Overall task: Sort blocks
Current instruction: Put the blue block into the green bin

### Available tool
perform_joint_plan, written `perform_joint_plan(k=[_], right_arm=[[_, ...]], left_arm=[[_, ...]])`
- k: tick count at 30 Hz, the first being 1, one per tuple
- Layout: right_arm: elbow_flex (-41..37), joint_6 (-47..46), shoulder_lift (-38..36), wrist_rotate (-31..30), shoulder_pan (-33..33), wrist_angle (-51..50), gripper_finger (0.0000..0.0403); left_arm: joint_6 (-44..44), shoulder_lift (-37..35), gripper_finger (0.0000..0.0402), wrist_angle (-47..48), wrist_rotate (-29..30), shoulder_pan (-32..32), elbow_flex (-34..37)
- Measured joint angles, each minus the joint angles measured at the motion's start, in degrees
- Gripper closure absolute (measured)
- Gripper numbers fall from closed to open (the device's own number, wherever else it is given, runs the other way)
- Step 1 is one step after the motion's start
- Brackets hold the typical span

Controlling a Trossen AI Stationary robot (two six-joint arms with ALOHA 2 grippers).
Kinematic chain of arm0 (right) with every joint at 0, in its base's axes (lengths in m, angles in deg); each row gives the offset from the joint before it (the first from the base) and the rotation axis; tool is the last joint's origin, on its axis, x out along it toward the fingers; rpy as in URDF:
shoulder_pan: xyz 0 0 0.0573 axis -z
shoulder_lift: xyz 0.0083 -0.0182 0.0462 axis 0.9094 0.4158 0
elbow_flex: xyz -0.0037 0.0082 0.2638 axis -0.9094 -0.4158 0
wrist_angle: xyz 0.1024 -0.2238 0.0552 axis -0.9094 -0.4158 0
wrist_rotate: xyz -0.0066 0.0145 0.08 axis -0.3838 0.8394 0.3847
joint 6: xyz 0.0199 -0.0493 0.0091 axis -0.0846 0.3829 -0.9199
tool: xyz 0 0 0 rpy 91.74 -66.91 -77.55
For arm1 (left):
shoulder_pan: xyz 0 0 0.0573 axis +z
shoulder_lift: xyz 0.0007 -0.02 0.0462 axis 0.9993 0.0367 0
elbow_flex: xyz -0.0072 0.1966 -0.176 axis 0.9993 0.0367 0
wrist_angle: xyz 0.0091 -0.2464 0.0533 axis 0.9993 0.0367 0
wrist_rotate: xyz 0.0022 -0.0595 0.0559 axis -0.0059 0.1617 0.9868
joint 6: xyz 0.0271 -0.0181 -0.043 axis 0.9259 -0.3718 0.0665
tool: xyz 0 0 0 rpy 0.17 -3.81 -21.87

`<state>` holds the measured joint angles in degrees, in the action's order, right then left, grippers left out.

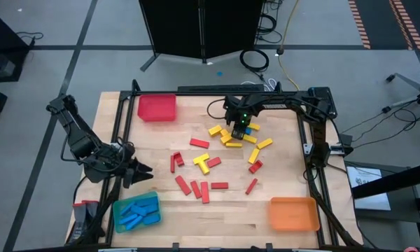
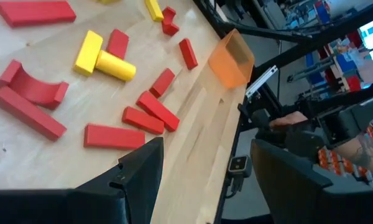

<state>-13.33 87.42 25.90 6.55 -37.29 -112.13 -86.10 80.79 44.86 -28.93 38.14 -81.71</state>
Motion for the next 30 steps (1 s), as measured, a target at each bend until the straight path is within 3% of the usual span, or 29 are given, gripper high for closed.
perform_joint_plan(k=[12, 20, 25, 30], right_arm=[[1.94, -1.8, -2.04, -0.73, -0.11, -0.59, 0.0321], [8.85, -4.82, -8.97, 0.3, -0.08, 2.22, 0.0321], [12.86, -9.16, -15.99, 5.59, -0.75, 10.84, 0.0321], [14.27, -12.79, -23.07, 8.73, -3.16, 24.71, 0.0321]], left_arm=[[0.41, 0.0, 0.0155, 1.52, 7.28, 0.04, 0.0], [7.9, 0.0, 0.0155, 0.72, 16.29, 1.83, 0.0], [12.03, 0.0, 0.0155, -2.04, 24.18, 4.82, 0.0], [26.3, 0.0, 0.0155, -13.09, 24.94, 9.51, 0.0]])
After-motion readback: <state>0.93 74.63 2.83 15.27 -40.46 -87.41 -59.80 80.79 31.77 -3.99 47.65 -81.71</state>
